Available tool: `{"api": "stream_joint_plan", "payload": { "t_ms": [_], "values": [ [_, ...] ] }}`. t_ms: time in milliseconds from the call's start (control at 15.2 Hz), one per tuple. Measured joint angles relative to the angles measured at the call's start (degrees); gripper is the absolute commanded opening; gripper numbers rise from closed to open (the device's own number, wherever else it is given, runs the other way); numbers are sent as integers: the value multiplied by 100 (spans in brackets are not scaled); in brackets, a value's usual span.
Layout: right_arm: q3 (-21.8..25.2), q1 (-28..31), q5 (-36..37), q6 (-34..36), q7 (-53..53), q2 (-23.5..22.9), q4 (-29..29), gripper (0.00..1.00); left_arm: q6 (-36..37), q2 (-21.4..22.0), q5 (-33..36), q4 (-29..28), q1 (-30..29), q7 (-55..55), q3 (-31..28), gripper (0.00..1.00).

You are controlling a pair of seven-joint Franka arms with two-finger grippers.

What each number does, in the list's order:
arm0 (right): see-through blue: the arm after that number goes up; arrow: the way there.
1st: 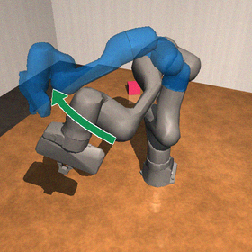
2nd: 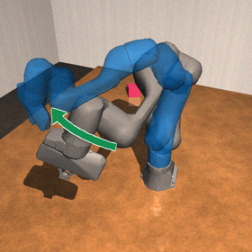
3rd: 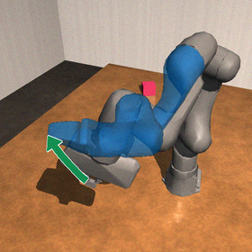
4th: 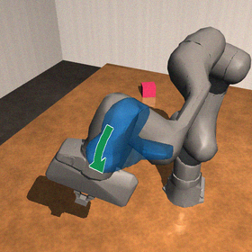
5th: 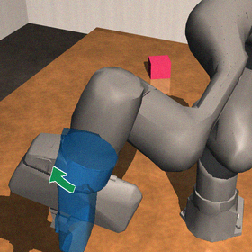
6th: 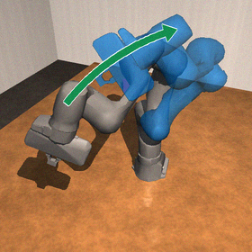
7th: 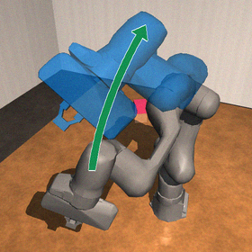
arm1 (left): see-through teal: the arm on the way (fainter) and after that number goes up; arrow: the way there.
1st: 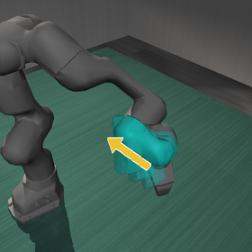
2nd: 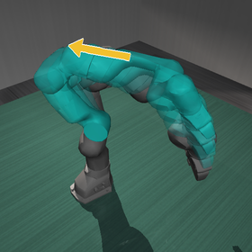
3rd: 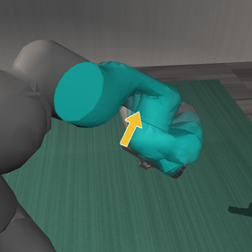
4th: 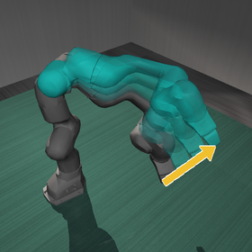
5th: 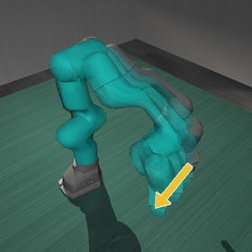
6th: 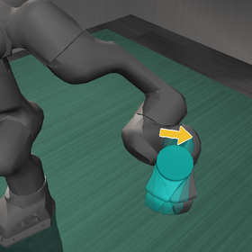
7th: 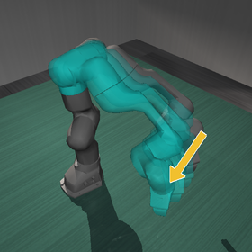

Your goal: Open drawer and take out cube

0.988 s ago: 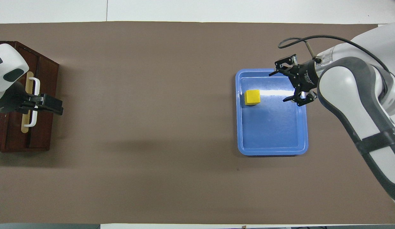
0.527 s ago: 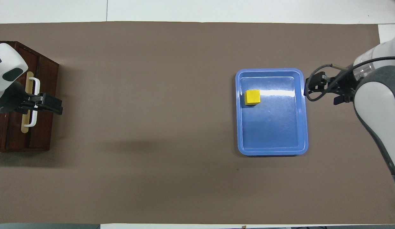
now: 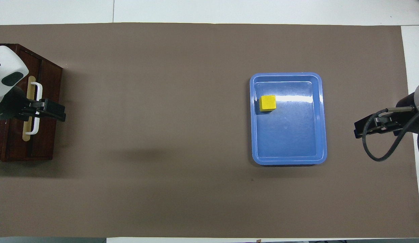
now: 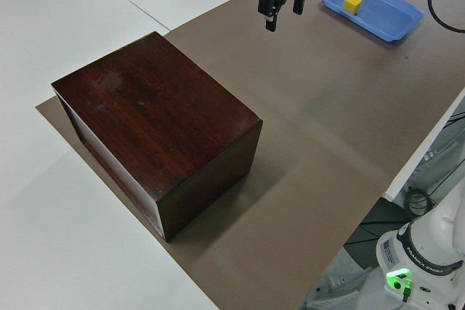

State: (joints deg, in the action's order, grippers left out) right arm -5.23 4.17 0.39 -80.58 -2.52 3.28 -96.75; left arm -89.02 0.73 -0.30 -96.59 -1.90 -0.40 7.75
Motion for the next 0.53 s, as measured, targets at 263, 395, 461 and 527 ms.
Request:
{"api": "stream_joint_plan", "payload": {
  "t_ms": [263,395,461,527],
  "values": [
    [8,6,47,-464,-71,-59,-67,100,0,7,0,0,-20,-1,-44,100],
    [13,58,49,-607,-71,-91,-31,100,0,12,0,0,-22,-1,-45,100],
    [14,97,49,-627,-71,-110,46,100,0,13,0,0,-22,-1,-45,100],
    [14,134,49,-626,-71,-128,137,100,0,13,0,0,-22,-1,-45,100]
  ]
}}
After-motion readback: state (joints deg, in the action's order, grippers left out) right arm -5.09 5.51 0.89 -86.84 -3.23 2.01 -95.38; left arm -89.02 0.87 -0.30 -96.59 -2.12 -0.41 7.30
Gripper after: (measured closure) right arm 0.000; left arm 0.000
